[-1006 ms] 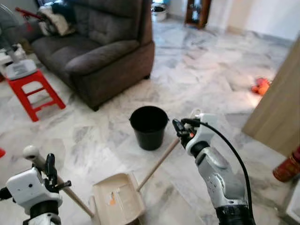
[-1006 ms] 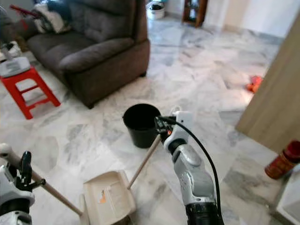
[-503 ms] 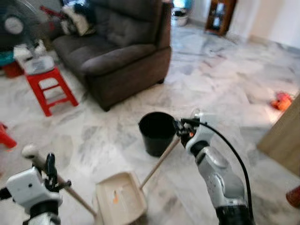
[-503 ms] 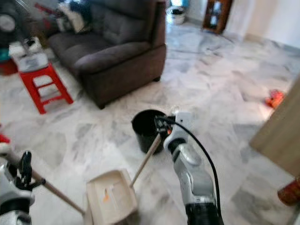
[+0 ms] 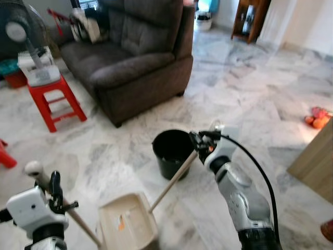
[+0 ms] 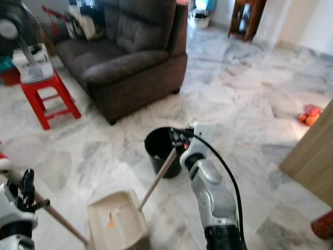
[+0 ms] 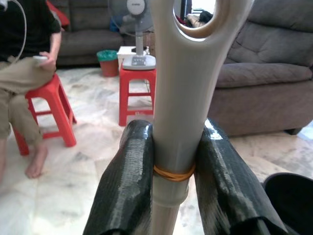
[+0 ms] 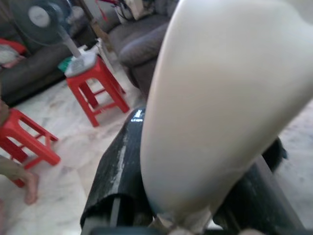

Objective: Sweep floor

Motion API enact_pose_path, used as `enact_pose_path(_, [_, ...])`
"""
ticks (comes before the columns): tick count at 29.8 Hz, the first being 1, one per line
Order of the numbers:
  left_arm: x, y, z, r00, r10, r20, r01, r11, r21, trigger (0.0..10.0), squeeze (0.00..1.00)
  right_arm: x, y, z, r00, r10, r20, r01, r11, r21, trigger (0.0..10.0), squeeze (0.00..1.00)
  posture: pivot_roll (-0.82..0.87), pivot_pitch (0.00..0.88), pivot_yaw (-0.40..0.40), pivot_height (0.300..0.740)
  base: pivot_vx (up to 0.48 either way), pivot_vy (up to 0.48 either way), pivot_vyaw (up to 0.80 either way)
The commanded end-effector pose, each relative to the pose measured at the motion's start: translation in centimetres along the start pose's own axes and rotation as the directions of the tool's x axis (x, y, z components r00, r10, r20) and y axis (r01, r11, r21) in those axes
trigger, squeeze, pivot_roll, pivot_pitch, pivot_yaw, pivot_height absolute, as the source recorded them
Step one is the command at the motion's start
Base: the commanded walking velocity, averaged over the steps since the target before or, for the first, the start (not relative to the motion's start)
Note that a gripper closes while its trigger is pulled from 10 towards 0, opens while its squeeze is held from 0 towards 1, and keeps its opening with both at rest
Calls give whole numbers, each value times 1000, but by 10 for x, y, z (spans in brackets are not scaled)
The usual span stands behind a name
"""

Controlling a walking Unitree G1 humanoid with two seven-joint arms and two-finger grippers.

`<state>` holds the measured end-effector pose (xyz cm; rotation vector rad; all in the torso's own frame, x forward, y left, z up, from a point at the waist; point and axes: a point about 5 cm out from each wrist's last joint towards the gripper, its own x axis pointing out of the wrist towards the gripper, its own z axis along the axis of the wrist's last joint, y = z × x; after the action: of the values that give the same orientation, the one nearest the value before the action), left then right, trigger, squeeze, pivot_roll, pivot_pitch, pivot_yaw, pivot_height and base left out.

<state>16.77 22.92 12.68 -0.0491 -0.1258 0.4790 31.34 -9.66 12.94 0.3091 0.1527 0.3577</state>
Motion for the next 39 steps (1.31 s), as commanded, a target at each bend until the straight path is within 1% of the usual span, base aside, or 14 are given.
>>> enact_pose_path(1, [1, -7, 8, 999, -21, 36, 23, 999, -38, 10000, 0, 1, 7, 7, 998, 42, 40, -45, 997, 64, 10000, 0, -15, 69, 69, 740, 266, 0, 0])
enact_pose_path(39, [1, -8, 8, 999, -34, 34, 35, 999, -21, 10000, 0, 1, 7, 5, 999, 36, 31, -38, 997, 74, 10000, 0, -12, 74, 73, 740, 265, 0, 0])
